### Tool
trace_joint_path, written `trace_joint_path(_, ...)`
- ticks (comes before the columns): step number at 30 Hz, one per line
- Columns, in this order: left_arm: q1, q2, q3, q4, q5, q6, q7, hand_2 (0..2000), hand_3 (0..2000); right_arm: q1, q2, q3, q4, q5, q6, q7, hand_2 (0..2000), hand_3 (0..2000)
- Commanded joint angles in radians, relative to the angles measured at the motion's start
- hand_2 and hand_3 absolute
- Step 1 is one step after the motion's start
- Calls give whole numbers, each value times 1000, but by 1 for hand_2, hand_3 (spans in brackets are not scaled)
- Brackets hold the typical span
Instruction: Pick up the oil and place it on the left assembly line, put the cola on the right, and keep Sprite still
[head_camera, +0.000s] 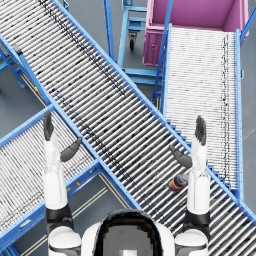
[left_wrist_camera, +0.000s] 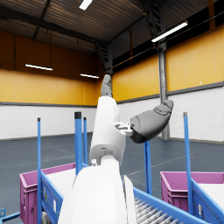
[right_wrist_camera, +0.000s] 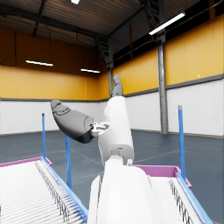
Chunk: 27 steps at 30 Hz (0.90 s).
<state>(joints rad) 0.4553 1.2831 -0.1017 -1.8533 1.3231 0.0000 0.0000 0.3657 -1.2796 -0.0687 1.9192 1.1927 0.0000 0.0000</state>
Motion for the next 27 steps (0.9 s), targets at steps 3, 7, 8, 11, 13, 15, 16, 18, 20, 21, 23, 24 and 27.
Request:
trace_joint_path(3,5,3,-11,-11,49,0,0,0,0,8,-4,-11,6,48,0,0,0,0)
trace_joint_path(7,8,6,-13,-11,133,0,0,0,0,12,-9,-13,1,132,0,0,0,0)
trace_joint_path(8,12,7,-13,-11,142,0,0,0,0,12,-10,-13,1,140,0,0,0,0)
trace_joint_path(11,9,10,-19,-10,155,0,0,0,0,6,-14,-13,6,154,0,0,0,0)
trace_joint_path(13,-2,13,-16,-8,159,0,0,0,0,6,-16,-14,6,157,0,0,0,0)
trace_joint_path(15,-3,14,-16,-8,161,0,0,0,0,3,-19,-9,13,159,0,0,0,0)
trace_joint_path(16,-4,15,-16,-9,162,0,0,0,0,0,-21,-6,13,160,0,0,0,0)
trace_joint_path(18,-5,16,-17,-9,162,0,0,0,0,4,-23,-7,14,161,0,0,0,0)
trace_joint_path(20,6,16,-23,-10,163,0,0,0,0,4,-25,-17,12,161,0,0,0,0)
trace_joint_path(21,3,17,-23,-9,163,0,0,0,0,4,-26,-25,10,161,0,0,0,0)
trace_joint_path(23,-3,20,-22,-15,163,0,0,0,0,7,-27,-34,9,161,0,0,0,0)
trace_joint_path(24,0,20,-23,-15,163,0,0,0,0,13,-27,-44,13,161,0,0,0,0)
trace_joint_path(27,11,20,-40,-16,163,0,0,0,0,27,-25,-69,13,161,0,0,0,0)
